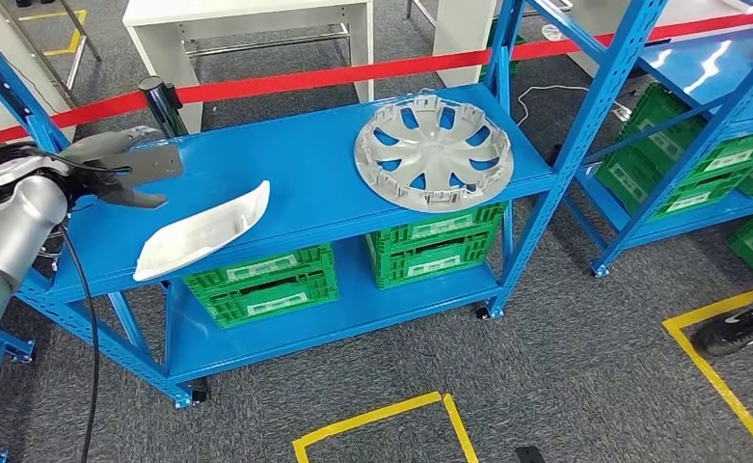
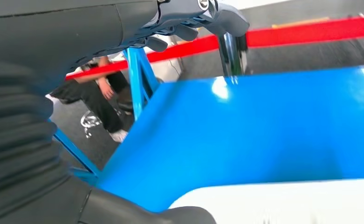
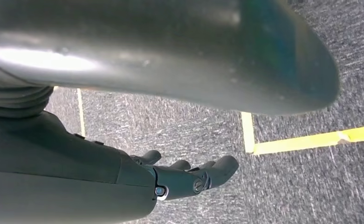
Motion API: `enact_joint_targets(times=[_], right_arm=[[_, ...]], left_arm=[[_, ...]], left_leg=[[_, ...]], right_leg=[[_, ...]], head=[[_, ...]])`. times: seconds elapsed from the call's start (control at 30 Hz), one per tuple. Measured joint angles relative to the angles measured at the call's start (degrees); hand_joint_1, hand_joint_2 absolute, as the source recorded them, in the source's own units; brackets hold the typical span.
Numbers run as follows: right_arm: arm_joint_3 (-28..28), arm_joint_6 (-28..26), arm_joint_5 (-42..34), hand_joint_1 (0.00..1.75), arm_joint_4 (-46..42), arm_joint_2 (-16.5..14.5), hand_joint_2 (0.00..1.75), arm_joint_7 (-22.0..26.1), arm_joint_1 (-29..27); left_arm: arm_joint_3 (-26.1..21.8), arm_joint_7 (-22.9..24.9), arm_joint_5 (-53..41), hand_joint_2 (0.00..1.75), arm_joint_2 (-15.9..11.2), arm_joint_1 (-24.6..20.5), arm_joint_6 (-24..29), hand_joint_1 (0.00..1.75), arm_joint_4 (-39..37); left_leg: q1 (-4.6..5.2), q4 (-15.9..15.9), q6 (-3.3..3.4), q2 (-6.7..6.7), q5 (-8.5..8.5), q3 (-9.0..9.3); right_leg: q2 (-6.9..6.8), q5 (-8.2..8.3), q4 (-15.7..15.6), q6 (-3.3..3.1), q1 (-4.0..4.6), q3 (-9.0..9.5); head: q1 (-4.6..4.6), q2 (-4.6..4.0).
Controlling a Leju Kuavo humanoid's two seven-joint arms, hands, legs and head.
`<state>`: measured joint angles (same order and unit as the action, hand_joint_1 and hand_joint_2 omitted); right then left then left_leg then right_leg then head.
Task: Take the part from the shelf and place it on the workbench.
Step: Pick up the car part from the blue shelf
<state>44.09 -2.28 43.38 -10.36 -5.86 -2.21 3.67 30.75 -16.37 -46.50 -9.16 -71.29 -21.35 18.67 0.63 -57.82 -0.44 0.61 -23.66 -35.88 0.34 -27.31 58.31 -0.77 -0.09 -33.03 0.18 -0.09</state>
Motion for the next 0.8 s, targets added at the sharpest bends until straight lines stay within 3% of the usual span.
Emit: enact_joint_targets(times=[0.37, 0.6, 0.8], right_arm=[[0.0, -0.1, 0.0, 0.0, 0.0, 0.0, 0.0, -0.1, 0.0], [0.1, -0.3, 0.0, 0.0, 0.0, 0.0, 0.0, -0.1, -0.2], [0.5, -0.6, 0.3, 0.0, 0.0, 0.0, 0.0, -0.4, -0.4]], left_arm=[[0.6, -1.2, 0.8, 1.75, -0.6, 1.2, -1.3, 0.0, 0.0], [2.3, -12.5, 7.0, 1.75, -3.2, 5.6, -10.9, 0.0, 2.0], [5.4, -15.5, 11.0, 1.75, -7.0, 10.3, -12.4, 0.0, 7.6]], left_leg=[[-0.03, 0.0, 0.03, 0.0, 0.02, 0.01], [-0.06, 0.0, -0.01, -0.11, -0.02, 0.04], [-0.06, 0.0, -0.02, -0.08, -0.04, 0.07]], right_leg=[[-0.01, 0.0, 0.0, 0.05, -0.15, 0.0], [0.05, -0.07, 0.0, 0.07, -0.13, -0.02], [0.04, -0.14, 0.0, 0.05, -0.13, 0.03]], head=[[-0.01, 0.0], [-0.01, 0.0], [-0.01, 0.0]])
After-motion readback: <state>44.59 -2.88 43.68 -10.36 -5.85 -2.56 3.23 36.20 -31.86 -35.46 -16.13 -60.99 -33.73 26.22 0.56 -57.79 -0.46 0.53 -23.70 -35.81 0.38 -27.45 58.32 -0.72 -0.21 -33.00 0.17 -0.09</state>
